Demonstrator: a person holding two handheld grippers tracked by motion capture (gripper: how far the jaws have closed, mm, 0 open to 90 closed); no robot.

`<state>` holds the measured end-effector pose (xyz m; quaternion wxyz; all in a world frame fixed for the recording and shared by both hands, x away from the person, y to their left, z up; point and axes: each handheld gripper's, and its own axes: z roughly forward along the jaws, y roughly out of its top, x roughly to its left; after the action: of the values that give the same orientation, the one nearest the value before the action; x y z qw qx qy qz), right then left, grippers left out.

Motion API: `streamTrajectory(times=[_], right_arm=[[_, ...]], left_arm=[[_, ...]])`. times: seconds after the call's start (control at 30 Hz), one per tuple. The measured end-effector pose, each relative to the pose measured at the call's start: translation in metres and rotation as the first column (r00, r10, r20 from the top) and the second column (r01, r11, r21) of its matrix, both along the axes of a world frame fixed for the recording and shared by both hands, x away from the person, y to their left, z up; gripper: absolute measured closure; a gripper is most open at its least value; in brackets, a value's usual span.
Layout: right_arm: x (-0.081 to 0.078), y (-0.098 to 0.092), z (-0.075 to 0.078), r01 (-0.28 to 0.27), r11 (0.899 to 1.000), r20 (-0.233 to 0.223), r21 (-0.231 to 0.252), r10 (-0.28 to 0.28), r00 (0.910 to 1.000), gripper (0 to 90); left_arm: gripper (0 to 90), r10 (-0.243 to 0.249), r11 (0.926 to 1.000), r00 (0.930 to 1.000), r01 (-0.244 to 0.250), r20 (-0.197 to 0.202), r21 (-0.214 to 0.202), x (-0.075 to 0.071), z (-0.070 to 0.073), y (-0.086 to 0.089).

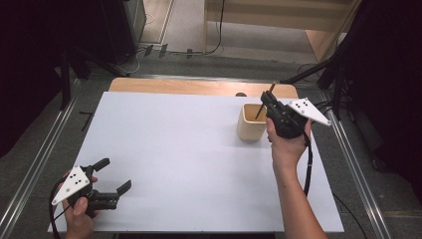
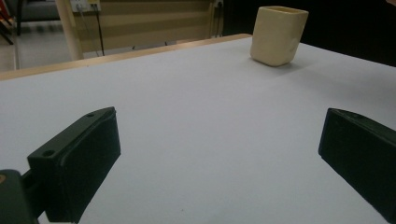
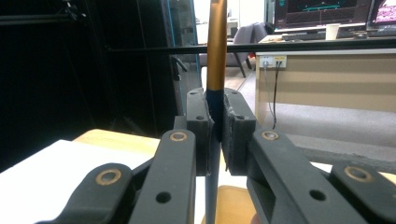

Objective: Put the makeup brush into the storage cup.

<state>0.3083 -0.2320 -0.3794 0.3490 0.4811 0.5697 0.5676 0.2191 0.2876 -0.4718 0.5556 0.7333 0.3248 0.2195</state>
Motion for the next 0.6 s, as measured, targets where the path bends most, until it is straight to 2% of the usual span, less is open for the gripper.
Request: streamTrajectory(times=[0.17,0.6], right_arm=[[0.007,-0.001,-0.005,0.016,1.0,0.006,-0.019,-0.016,0.9999,83.6],[0.022,-0.006,-0.023,0.037,0.998,-0.034,-0.044,-0.038,0.9987,83.6]], left_arm=[[0.0,0.004,1.0,1.0,-0.003,0.003,-0.004,0.0,0.0,0.0],[0.0,0.005,0.9999,1.0,-0.005,0.004,-0.011,0.0,0.0,0.001]])
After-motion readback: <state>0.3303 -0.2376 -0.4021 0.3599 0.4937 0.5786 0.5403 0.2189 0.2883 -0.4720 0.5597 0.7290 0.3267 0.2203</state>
